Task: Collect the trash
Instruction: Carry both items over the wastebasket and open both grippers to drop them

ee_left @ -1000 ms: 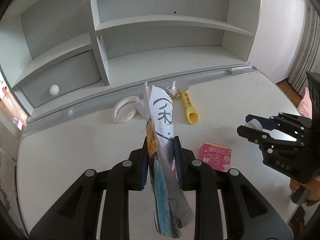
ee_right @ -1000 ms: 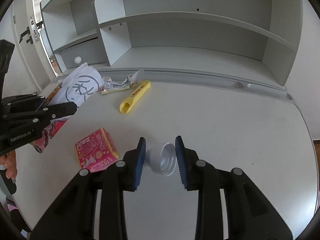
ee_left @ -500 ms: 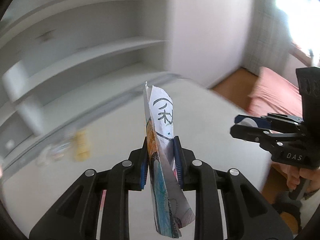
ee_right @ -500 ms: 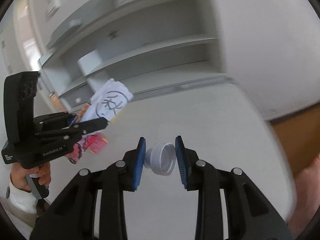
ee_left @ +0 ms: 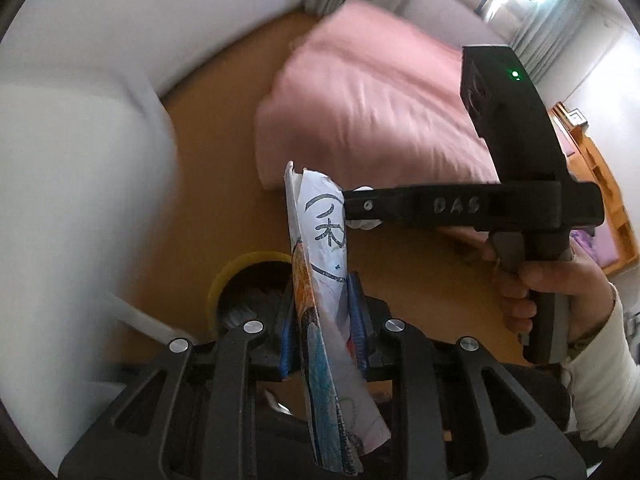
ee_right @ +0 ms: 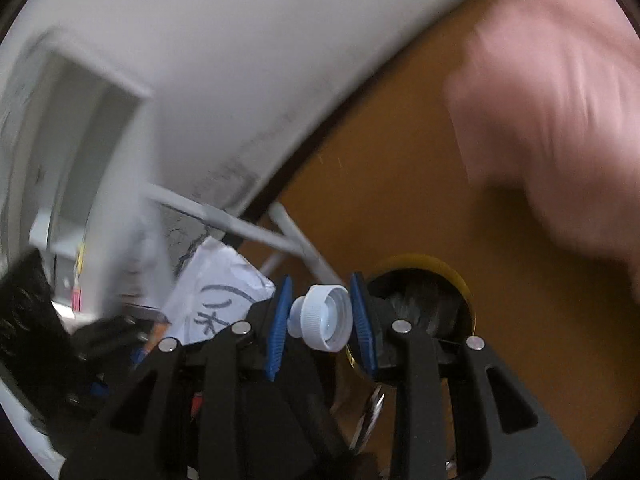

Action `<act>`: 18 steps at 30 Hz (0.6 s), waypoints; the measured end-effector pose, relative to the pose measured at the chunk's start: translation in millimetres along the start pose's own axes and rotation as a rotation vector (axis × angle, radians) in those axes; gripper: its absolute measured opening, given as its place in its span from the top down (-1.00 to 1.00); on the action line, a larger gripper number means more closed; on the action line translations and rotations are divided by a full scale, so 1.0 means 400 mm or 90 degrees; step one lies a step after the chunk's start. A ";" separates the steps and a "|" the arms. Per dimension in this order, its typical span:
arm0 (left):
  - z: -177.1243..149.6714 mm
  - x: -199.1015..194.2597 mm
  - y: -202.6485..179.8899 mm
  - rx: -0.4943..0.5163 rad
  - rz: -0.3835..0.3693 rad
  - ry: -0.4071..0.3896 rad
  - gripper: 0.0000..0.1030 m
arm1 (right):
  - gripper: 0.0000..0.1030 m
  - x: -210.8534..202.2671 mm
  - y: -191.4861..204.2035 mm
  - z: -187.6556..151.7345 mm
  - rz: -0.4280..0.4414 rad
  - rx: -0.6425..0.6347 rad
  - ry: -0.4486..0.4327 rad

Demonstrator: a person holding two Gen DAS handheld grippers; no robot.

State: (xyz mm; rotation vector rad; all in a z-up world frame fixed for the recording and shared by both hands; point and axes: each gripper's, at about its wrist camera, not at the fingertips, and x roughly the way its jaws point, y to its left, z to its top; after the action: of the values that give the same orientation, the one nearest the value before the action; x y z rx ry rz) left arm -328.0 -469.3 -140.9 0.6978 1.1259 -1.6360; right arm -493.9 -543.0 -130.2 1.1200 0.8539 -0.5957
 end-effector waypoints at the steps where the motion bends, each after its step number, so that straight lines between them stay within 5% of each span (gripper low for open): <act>1: -0.005 0.058 0.004 -0.006 0.009 0.019 0.55 | 0.40 0.034 -0.049 -0.008 0.000 0.027 0.021; 2: -0.009 0.103 -0.007 0.031 0.060 0.017 0.56 | 0.40 0.066 -0.089 -0.015 -0.001 0.049 0.042; 5: -0.017 0.212 0.011 -0.012 0.035 0.068 0.56 | 0.40 0.137 -0.167 -0.038 0.002 0.096 0.093; 7: -0.019 0.241 -0.006 0.018 0.064 0.067 0.56 | 0.40 0.162 -0.181 -0.053 -0.002 0.101 0.110; 18: -0.021 0.243 -0.028 0.034 0.070 0.082 0.55 | 0.40 0.162 -0.229 -0.076 -0.006 0.132 0.105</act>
State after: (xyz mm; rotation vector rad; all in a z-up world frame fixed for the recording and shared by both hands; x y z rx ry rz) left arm -372.6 -499.9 -223.0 0.8943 1.1183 -1.5510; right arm -537.9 -545.4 -237.7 1.3682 0.9552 -0.6163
